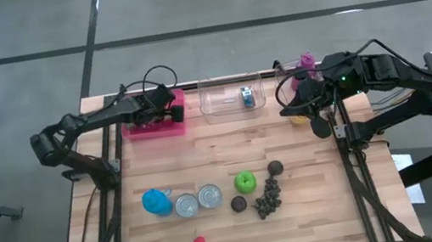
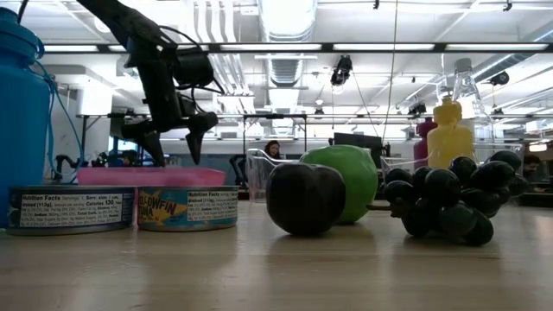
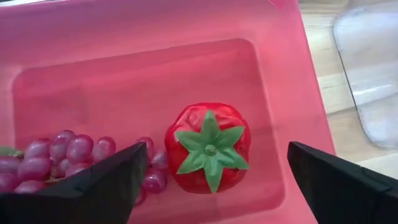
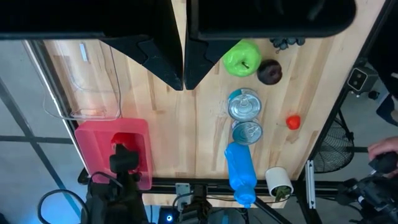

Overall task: Pick & Place Food Item
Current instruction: Put the green apple into the red transparent bin

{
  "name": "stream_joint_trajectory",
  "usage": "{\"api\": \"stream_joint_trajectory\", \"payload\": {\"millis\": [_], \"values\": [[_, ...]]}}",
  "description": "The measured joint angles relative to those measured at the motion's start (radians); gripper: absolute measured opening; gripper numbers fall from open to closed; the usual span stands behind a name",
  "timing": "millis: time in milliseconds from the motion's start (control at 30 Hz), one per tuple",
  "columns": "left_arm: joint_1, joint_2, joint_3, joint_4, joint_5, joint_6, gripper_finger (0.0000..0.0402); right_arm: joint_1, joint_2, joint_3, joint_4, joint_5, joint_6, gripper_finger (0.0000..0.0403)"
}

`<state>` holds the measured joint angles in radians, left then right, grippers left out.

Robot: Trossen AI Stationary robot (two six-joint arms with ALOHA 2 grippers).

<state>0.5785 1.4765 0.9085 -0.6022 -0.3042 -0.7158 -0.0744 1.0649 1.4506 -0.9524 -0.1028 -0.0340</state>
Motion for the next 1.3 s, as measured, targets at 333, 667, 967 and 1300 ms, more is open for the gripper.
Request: {"api": "stream_joint_trajectory", "payload": {"millis": [333,667,967,1300], "values": [[-0.001,-0.016,0.024,-0.025,0.016,-0.014,0.0386,0.000,0.000,0.000,0.000,0.000,0.000,0.0013],[-0.006,-0.138,0.125,-0.083,0.105,0.007,0.0346,0.000,0.000,0.000,0.000,0.000,0.000,0.0013],[-0.099,-0.256,0.127,-0.068,0.144,-0.038,0.0263,0.000,0.000,0.000,0.000,0.000,0.000,0.0013],[-0.353,-0.271,0.127,0.066,0.152,0.143,0.0132,0.000,0.000,0.000,0.000,0.000,0.000,0.0013]]}}
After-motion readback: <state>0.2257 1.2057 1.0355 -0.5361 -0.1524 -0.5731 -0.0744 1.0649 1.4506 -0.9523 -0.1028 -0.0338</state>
